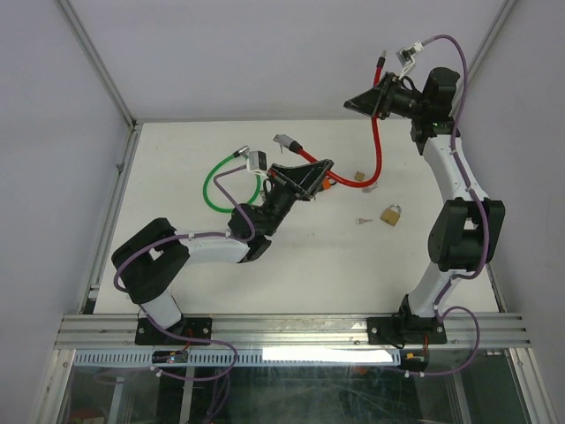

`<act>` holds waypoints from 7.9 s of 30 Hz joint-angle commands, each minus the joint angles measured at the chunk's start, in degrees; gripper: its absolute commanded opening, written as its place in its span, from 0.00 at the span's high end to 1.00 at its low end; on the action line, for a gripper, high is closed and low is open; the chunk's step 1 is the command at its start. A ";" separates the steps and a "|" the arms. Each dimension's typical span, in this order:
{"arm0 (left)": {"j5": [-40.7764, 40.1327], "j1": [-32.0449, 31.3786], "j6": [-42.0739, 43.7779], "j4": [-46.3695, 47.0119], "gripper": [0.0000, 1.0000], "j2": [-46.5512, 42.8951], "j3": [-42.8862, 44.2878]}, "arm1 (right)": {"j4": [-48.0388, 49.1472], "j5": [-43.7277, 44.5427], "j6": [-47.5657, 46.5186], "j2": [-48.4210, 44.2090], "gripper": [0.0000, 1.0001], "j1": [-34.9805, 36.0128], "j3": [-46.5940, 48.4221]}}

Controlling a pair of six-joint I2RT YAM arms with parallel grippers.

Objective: Lock with the key
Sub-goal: Lock the lock.

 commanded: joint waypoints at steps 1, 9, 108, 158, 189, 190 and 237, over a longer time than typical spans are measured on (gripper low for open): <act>0.14 -0.08 0.70 10.07 1.00 -2.73 0.57 | -4.99 -6.19 -5.44 -3.27 0.49 -2.38 2.88; 1.23 2.35 0.82 9.86 1.00 -2.18 -0.56 | 2.03 -9.35 -3.87 -8.94 0.76 -2.54 -4.04; 48.56 16.40 71.19 -77.25 1.00 -6.60 24.58 | -81.15 13.45 -93.03 -19.44 1.00 5.70 -1.24; 95.69 19.84 97.20 -96.35 1.00 -10.98 22.32 | -84.67 13.10 -100.41 -38.03 1.00 19.04 -25.92; 98.85 15.31 93.40 -96.22 1.00 -12.34 19.87 | -83.63 17.13 -98.99 -40.47 1.00 22.04 -20.35; 98.91 15.36 93.32 -96.17 1.00 -12.39 19.79 | -83.70 17.12 -99.02 -40.49 1.00 22.10 -20.31; 80.42 15.09 118.52 -128.11 1.00 -13.64 29.01 | -96.12 15.83 -101.18 -38.05 1.00 22.06 -18.53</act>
